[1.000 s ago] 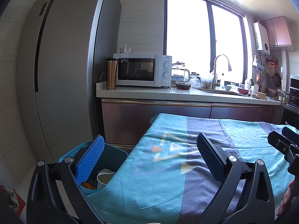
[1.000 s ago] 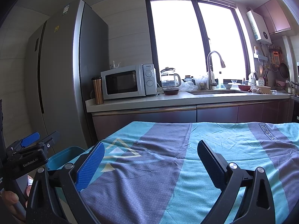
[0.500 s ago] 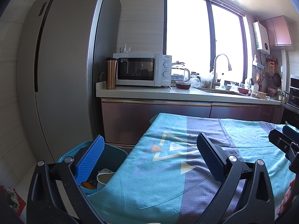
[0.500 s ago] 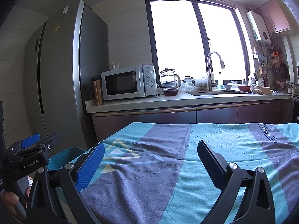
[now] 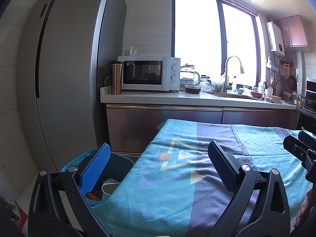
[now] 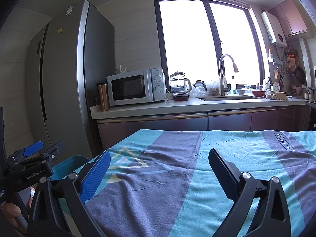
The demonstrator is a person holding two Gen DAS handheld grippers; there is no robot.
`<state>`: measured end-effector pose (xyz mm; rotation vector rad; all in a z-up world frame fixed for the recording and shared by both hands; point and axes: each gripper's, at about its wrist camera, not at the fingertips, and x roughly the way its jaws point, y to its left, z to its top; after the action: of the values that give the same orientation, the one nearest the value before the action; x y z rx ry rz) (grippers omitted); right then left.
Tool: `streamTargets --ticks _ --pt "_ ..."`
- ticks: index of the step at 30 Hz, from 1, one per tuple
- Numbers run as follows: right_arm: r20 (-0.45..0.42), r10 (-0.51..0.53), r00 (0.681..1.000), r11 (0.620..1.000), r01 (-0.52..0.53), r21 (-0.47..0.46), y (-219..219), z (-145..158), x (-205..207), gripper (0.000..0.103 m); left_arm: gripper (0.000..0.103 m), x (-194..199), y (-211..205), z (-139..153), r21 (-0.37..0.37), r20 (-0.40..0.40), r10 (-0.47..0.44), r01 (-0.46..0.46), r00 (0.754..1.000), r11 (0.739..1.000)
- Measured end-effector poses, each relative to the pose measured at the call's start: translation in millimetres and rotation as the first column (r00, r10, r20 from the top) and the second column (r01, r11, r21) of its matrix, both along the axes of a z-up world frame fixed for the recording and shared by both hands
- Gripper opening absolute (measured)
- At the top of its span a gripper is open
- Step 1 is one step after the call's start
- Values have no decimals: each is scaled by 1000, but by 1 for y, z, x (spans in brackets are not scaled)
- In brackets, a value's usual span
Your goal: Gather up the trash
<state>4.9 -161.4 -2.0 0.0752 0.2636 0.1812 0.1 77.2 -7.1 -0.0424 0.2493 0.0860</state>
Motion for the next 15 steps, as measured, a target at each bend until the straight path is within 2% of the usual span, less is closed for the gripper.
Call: streamTargets --ticks 15 --pt "-9 -2 1000 1000 2 10 -6 -3 4 96 97 5 -3 -2 8 3 -19 18 1000 1000"
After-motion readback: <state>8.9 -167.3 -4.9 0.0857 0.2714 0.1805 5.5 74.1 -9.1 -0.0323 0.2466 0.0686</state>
